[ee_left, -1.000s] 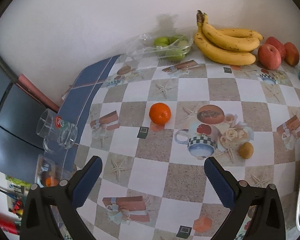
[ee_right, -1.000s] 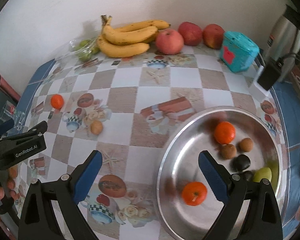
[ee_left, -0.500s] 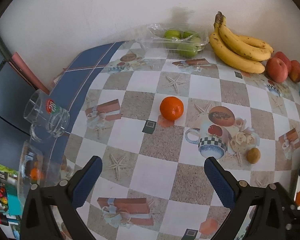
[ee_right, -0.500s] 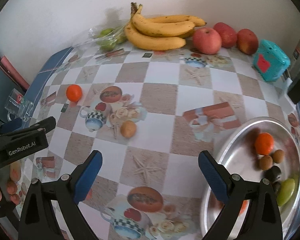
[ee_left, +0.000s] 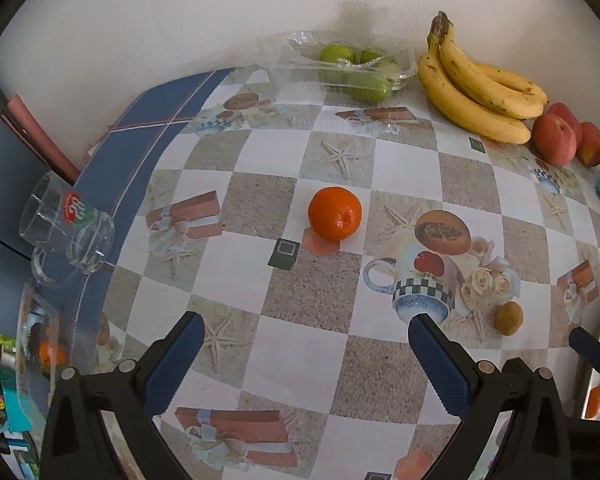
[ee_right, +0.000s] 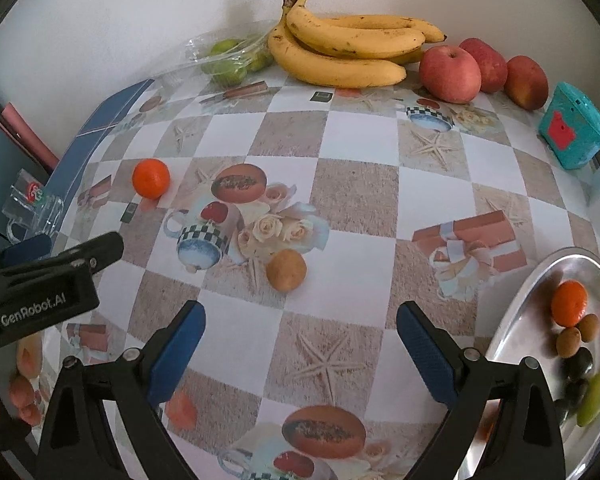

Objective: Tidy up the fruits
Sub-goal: 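Withdraw both open tools from the bowl toward the loose tangerine and kiwi, then lower the right tool onto the brown kiwi and close it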

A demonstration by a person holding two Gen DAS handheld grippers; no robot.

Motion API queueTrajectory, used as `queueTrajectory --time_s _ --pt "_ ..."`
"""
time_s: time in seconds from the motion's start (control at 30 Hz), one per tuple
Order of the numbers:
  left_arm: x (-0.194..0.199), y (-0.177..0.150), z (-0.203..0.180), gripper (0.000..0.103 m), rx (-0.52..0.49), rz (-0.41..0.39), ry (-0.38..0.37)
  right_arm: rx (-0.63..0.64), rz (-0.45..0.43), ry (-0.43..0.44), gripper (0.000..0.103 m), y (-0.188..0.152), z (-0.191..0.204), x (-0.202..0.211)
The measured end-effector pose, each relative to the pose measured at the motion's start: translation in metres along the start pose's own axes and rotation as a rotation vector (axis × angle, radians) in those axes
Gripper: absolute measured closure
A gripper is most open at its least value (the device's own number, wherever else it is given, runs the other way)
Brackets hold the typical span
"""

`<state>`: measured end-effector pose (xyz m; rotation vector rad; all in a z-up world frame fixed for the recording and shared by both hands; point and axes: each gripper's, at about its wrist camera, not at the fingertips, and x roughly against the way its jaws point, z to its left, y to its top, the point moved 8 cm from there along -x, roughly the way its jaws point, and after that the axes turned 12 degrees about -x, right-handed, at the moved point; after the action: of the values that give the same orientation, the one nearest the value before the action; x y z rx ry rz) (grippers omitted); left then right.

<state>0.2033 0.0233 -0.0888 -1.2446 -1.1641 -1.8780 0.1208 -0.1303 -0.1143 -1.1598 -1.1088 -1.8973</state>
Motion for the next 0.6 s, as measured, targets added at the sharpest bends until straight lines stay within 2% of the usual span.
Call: queueTrajectory --time_s 0.07,0.17,0.33,0.4,0.53,0.6 --pt "-0.004 0.001 -0.002 0.0 -0.002 0.006 -0.007 -0.003 -0.002 0.008 0.008 0.001 0.001 -0.003" --pt "-0.007 0.002 -0.003 0.0 0.002 0.01 -0.016 -0.006 0.002 0.014 0.031 0.002 0.001 -0.008" --pt "-0.011 0.002 -0.004 0.0 0.004 0.014 -0.026 -0.021 0.02 0.014 0.031 0.001 -0.002 -0.018" --pt "-0.012 0.002 -0.005 0.0 0.004 0.017 -0.03 -0.032 0.022 0.02 0.039 0.003 -0.003 -0.02" --pt "-0.014 0.002 -0.004 0.0 0.007 0.017 -0.034 -0.037 0.02 0.021 0.043 0.006 -0.002 -0.023" --pt "-0.014 0.002 -0.004 0.0 0.009 0.019 -0.032 -0.032 0.021 0.02 0.053 0.007 -0.001 -0.025"
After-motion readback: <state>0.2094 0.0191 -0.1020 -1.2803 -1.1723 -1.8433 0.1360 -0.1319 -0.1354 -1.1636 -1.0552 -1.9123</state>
